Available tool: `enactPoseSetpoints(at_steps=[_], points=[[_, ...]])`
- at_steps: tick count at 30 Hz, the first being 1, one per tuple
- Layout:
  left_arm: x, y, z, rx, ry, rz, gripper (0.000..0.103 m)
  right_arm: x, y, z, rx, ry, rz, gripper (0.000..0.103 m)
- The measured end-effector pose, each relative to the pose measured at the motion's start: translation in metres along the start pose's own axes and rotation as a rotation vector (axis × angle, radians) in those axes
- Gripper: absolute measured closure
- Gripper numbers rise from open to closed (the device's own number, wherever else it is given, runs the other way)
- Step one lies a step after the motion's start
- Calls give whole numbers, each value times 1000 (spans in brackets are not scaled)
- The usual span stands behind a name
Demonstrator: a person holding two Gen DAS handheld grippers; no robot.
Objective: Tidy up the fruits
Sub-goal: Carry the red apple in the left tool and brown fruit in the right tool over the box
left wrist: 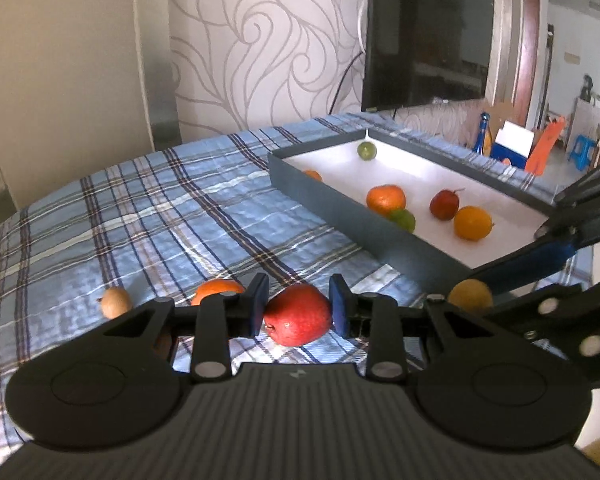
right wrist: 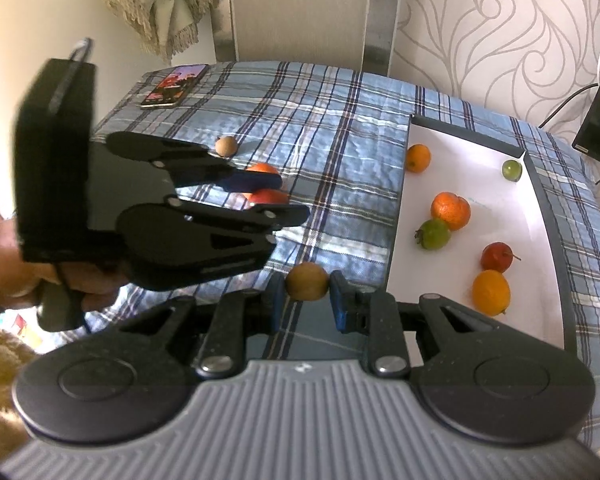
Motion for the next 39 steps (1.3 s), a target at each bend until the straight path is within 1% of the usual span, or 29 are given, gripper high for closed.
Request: enactPoseSetpoints(at_steps=[7, 15, 20, 24, 32, 39], points=[[12, 30, 4, -10, 57, 40, 65, 5, 4, 2, -10, -9, 33, 75], [36, 58, 6, -8, 115, 128, 65, 8, 16, 10, -38, -26, 58, 75], [51, 65, 5, 2, 142, 177, 65, 12, 21, 11, -47, -28, 76, 75], [58, 70, 6, 3, 152, 203, 65, 14, 22, 11, -52, -30, 86, 75], [61, 73, 8, 12, 155, 223, 65, 11, 23, 12, -67, -47, 90, 75], [62, 70, 17, 3, 144, 237, 65, 7, 24, 16, -88, -61, 95, 75]])
Point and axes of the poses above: each gripper's, at about its wrist camera, not at the fingertips, and y roughly against the way its jaws point, x to its left, z to its top, the point moved 8 cm from there along -y, roughly the way its jaws point, and after that the axes turned 6 degrees about -x, right-handed, at the moved point
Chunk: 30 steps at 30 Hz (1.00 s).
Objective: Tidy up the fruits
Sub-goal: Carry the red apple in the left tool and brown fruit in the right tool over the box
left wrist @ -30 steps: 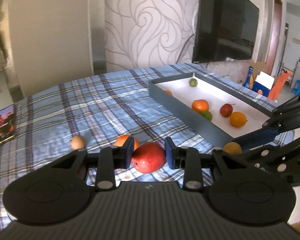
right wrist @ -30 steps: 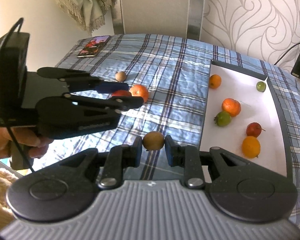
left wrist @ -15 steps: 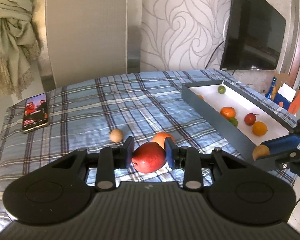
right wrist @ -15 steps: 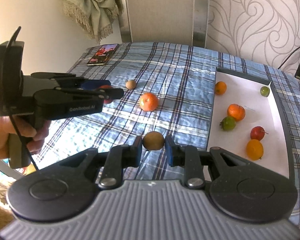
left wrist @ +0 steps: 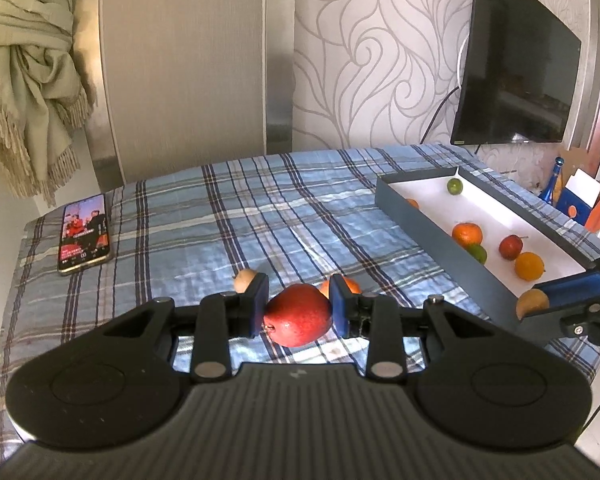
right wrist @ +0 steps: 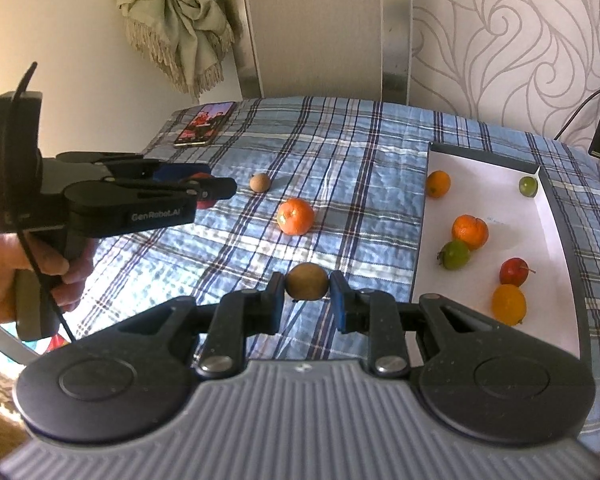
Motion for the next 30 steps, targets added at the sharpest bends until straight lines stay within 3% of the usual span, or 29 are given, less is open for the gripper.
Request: enactPoseSetpoints(at_steps=[10, 30], points=[[-6, -5, 15, -17, -12, -1, 65, -8, 4, 5, -29, -19, -1, 75], [-44, -25, 38, -29, -54, -80, 65, -25, 28, 6, -65, -65, -46, 75]])
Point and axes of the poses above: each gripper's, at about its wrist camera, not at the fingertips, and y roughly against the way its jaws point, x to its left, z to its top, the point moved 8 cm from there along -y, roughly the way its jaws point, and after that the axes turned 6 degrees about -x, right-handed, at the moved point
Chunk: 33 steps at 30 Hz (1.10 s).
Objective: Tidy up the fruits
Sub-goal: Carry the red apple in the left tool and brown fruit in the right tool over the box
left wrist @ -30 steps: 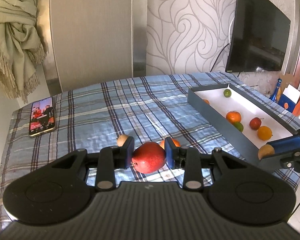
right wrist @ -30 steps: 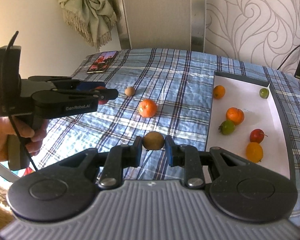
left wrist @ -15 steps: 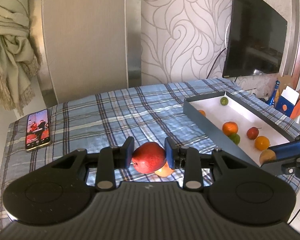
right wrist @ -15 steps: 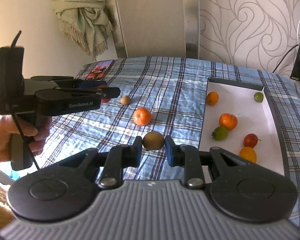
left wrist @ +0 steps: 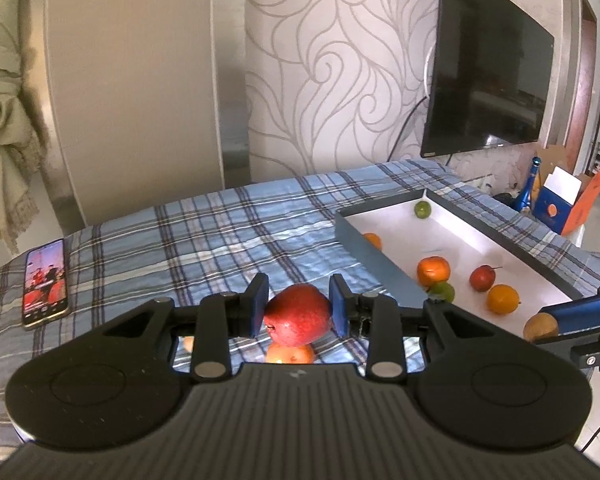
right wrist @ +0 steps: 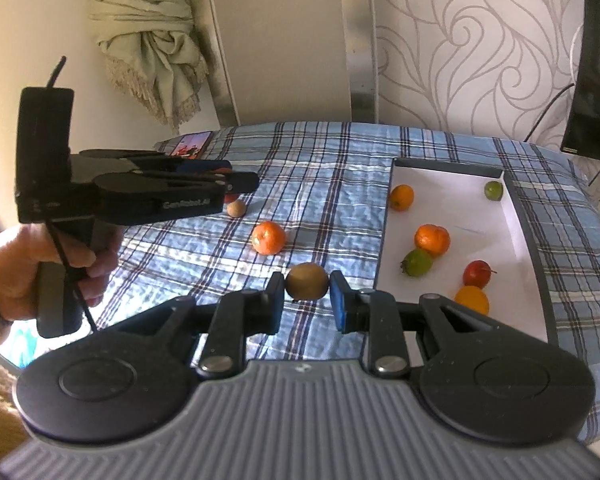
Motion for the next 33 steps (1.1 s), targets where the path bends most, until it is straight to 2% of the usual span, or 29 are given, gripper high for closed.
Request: enactPoseSetpoints(at_steps=[22, 33], points=[[-51, -29, 16, -6, -35, -84, 65, -46, 10, -11, -8, -66, -76, 75], [-119, -64, 26, -15, -69, -179, 65, -80, 3, -22, 38, -73, -110, 75]])
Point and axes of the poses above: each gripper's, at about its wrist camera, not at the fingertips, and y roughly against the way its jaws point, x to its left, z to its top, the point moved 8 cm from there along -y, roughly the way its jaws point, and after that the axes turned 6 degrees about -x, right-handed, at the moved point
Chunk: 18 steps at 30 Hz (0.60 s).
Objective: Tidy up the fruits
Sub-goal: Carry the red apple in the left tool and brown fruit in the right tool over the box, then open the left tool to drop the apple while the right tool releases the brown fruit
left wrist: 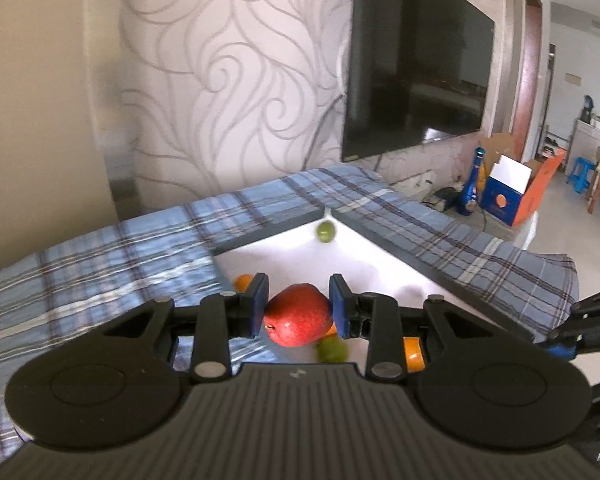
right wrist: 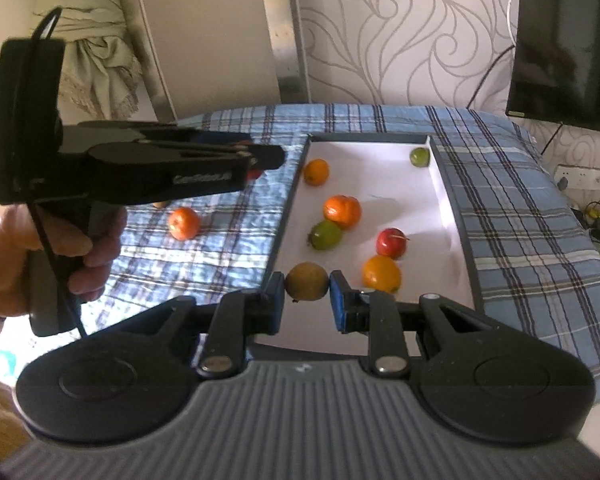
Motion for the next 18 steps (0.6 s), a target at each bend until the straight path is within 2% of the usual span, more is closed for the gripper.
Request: enactPoseSetpoints(at_steps=[7, 13, 15, 16, 18], points=[[-41, -38, -14, 55, -31, -59, 64, -22, -15, -5, 43, 4, -24, 75], [-54, -53, -25, 82, -43, -83, 63, -32, -29, -6, 65, 29, -39, 75], [-54, -53, -23, 76, -44, -82, 54, -34, -32, -4, 66, 37, -47, 75], [-52, -52, -21, 68, -42, -78, 45, -35, -34, -3, 64, 39, -55, 75], [-48, -48, -17, 45, -34, -76, 42, -37, -36, -1, 60, 35, -68, 74]])
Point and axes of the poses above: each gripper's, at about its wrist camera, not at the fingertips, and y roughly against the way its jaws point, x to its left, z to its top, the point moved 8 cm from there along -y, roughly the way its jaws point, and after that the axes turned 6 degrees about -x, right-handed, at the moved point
